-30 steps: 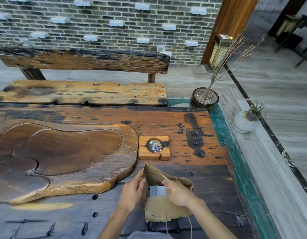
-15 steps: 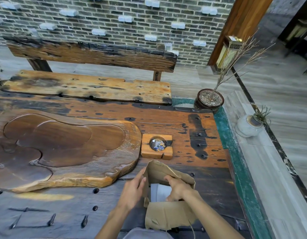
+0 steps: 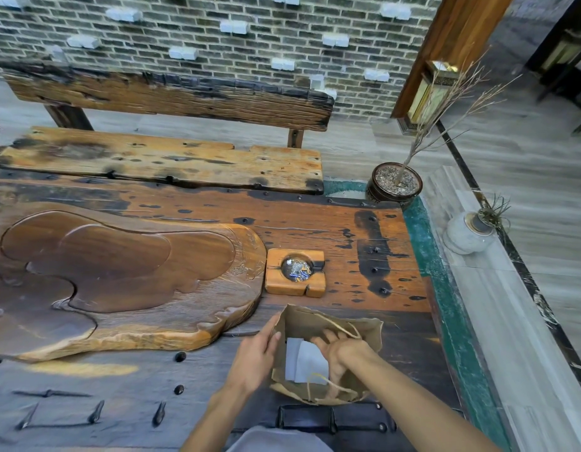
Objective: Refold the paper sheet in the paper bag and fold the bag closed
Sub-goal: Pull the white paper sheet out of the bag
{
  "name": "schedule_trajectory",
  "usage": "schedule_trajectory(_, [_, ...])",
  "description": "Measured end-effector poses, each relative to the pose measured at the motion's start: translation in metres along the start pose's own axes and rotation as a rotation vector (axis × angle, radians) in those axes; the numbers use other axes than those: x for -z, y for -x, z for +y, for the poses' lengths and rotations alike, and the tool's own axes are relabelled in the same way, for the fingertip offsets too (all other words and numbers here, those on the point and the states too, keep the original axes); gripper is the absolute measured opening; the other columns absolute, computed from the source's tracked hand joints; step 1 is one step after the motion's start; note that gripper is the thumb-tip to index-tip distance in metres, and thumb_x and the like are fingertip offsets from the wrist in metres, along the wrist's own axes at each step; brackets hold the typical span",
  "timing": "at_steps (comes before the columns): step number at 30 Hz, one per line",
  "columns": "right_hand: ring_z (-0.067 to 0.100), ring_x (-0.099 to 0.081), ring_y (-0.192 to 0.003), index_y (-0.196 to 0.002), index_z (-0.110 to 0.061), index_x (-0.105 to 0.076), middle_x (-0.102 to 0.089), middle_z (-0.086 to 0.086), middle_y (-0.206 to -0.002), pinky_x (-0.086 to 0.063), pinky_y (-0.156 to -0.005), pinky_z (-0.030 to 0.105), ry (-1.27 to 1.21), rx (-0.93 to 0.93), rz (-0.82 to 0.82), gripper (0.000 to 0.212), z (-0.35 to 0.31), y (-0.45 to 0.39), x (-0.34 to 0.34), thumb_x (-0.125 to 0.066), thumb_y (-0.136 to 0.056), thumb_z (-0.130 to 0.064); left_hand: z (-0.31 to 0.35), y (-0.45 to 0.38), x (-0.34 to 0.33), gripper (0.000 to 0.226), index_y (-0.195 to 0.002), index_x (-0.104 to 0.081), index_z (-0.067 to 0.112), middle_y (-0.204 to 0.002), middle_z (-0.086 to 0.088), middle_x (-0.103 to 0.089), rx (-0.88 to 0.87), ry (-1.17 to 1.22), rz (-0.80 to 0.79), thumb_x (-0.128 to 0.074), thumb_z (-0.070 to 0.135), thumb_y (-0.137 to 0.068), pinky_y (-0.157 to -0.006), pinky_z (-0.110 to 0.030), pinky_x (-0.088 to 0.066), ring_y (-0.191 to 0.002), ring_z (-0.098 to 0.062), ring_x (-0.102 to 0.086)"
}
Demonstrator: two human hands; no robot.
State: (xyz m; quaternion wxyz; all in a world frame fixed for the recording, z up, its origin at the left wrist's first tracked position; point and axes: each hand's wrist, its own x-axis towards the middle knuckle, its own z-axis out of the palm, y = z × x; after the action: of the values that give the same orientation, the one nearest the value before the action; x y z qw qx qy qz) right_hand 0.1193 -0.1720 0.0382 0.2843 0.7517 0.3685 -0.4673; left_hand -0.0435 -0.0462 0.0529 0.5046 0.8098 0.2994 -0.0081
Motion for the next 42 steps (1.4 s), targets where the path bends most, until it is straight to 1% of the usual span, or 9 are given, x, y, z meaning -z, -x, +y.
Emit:
schedule_trajectory(3, [0.033, -0.004, -0.151, -0.151, -0.042, 0.010, 0.012, 0.001, -0.163, -0.020, -0.115, 0.063, -0.039, 0.025, -0.023, 0.132, 0.002, -0.013, 0.001, -0.085, -0.060, -0.048, -0.001, -0.002, -0.002, 0.046, -0.147, -0.038, 0.044, -0.085, -0.016, -0.074, -0.003, -0.035, 0.014, -0.043, 0.030, -0.103, -0.067, -0.032, -0.045, -0.070, -0.022, -0.063])
schedule_trajectory(9, [0.033, -0.043, -0.135, -0.148, -0.027, -0.027, -0.036, 0.005, -0.154, -0.043, -0.106, 0.049, -0.364, 0.016, 0.086, 0.095, 0.012, -0.032, -0.004, -0.083, -0.071, -0.030, -0.002, -0.002, -0.001, 0.046, -0.148, -0.040, 0.038, -0.107, -0.013, -0.077, 0.013, -0.090, 0.017, -0.045, 0.030, -0.103, -0.089, -0.037, -0.051, -0.102, -0.029, -0.069])
schedule_trajectory(14, [0.032, -0.046, -0.132, -0.146, -0.015, -0.037, -0.046, 0.005, -0.146, -0.045, -0.104, 0.043, -0.440, -0.090, 0.054, 0.087, 0.016, -0.039, -0.003, -0.083, -0.073, -0.026, 0.003, -0.005, -0.002, 0.046, -0.148, -0.040, 0.037, -0.116, -0.013, -0.075, 0.026, -0.070, 0.027, -0.045, 0.030, -0.103, -0.093, -0.041, -0.052, -0.110, -0.030, -0.067])
schedule_trajectory(20, [0.029, -0.041, -0.138, -0.151, -0.013, -0.028, -0.038, 0.003, -0.154, -0.042, -0.109, 0.043, -0.488, -0.145, 0.008, 0.098, 0.012, -0.057, -0.003, -0.084, -0.072, -0.031, 0.006, -0.006, -0.005, 0.048, -0.151, -0.034, 0.036, -0.090, -0.014, -0.076, 0.004, -0.126, 0.033, -0.042, 0.029, -0.104, -0.079, -0.038, -0.050, -0.087, -0.027, -0.069])
schedule_trajectory(25, [0.024, -0.059, -0.119, -0.137, -0.013, -0.052, -0.058, 0.004, -0.135, -0.051, -0.097, 0.034, -0.511, -0.213, 0.079, 0.063, 0.018, -0.079, -0.022, -0.074, -0.082, -0.033, 0.005, -0.003, -0.006, 0.047, -0.150, -0.037, 0.035, -0.073, -0.014, -0.064, -0.012, -0.111, 0.049, -0.044, 0.027, -0.103, -0.076, -0.037, -0.046, -0.074, -0.028, -0.063])
schedule_trajectory(28, [0.017, -0.065, -0.098, -0.136, -0.034, -0.043, -0.058, -0.004, -0.120, -0.058, -0.076, 0.025, -0.377, -0.145, 0.134, 0.051, 0.030, -0.099, -0.039, -0.061, -0.089, -0.031, 0.002, -0.004, -0.007, 0.048, -0.150, -0.036, 0.036, -0.082, -0.018, -0.070, -0.008, -0.123, 0.049, -0.043, 0.028, -0.103, -0.078, -0.037, -0.046, -0.082, -0.030, -0.067])
schedule_trajectory(32, [0.020, -0.065, -0.091, -0.102, -0.018, -0.064, -0.063, 0.001, -0.094, -0.053, -0.079, 0.031, -0.401, -0.208, 0.184, 0.022, 0.030, -0.096, -0.040, -0.068, -0.082, -0.028, 0.001, -0.006, -0.009, 0.048, -0.151, -0.034, 0.037, -0.085, -0.018, -0.073, -0.015, -0.138, 0.030, -0.042, 0.030, -0.104, -0.077, -0.038, -0.047, -0.084, -0.031, -0.067])
schedule_trajectory(36, [0.022, -0.068, -0.096, -0.107, -0.017, -0.064, -0.066, 0.002, -0.093, -0.053, -0.078, 0.031, -0.399, -0.199, 0.192, 0.026, 0.024, -0.080, -0.039, -0.065, -0.084, -0.028, 0.001, -0.009, -0.011, 0.049, -0.151, -0.032, 0.037, -0.082, -0.017, -0.074, -0.018, -0.153, 0.016, -0.041, 0.031, -0.104, -0.072, -0.038, -0.048, -0.077, -0.030, -0.068])
schedule_trajectory(42, [0.020, -0.053, -0.075, -0.101, -0.016, -0.063, -0.063, 0.006, -0.090, -0.044, -0.066, 0.027, -0.356, -0.146, 0.180, 0.018, 0.029, -0.079, -0.036, -0.060, -0.087, -0.028, -0.002, -0.012, -0.010, 0.044, -0.147, -0.041, 0.035, -0.088, -0.014, -0.074, 0.013, -0.170, 0.003, -0.042, 0.031, -0.103, -0.075, -0.037, -0.046, -0.085, -0.028, -0.068])
